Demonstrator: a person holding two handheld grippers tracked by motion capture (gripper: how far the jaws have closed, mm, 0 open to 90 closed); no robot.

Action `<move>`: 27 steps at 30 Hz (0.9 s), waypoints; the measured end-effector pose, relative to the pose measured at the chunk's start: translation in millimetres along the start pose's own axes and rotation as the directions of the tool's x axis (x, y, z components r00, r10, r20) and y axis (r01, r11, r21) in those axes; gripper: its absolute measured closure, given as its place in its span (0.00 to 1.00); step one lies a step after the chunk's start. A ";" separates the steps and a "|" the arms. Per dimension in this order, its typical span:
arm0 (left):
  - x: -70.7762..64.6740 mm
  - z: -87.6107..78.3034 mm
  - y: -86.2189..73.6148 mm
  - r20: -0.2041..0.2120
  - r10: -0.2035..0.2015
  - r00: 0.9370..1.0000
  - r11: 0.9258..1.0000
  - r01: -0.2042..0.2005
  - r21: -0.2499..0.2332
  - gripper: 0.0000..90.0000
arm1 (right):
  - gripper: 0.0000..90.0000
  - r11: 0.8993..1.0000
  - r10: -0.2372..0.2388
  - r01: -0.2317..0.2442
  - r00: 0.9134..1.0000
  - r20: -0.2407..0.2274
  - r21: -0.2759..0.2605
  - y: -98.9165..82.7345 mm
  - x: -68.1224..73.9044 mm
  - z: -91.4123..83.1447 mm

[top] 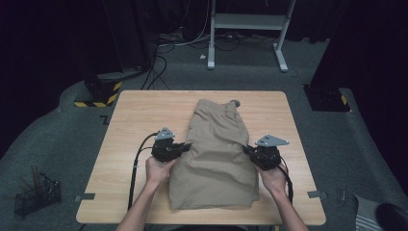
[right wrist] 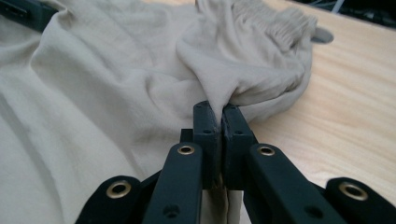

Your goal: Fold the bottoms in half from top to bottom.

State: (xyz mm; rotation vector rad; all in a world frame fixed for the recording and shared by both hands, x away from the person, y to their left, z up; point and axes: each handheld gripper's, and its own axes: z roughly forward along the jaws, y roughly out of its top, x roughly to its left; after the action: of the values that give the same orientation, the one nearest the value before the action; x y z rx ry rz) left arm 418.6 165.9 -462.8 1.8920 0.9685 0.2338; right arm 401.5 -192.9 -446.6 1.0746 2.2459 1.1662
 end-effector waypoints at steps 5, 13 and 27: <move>-3.7 -6.6 12.3 0.000 0.028 1.000 1.000 -0.028 0.002 0.93 | 0.96 1.000 -0.014 0.014 1.000 0.013 -0.005 8.5 0.8 -6.7; -9.0 -11.4 19.4 -0.014 0.053 0.999 0.999 -0.053 -0.005 0.93 | 0.96 0.999 -0.033 0.033 0.999 0.013 -0.029 12.4 1.0 -13.5; -23.5 -27.8 25.6 -0.028 0.081 0.996 0.997 -0.081 -0.015 0.93 | 0.96 0.994 -0.092 0.094 0.995 0.044 -0.061 18.2 13.7 -32.8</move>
State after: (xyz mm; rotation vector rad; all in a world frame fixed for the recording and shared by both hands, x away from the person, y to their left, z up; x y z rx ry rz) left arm 401.6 162.2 -421.9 1.9200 0.9063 0.3153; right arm 380.4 -192.7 -412.7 0.9507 2.1886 1.1575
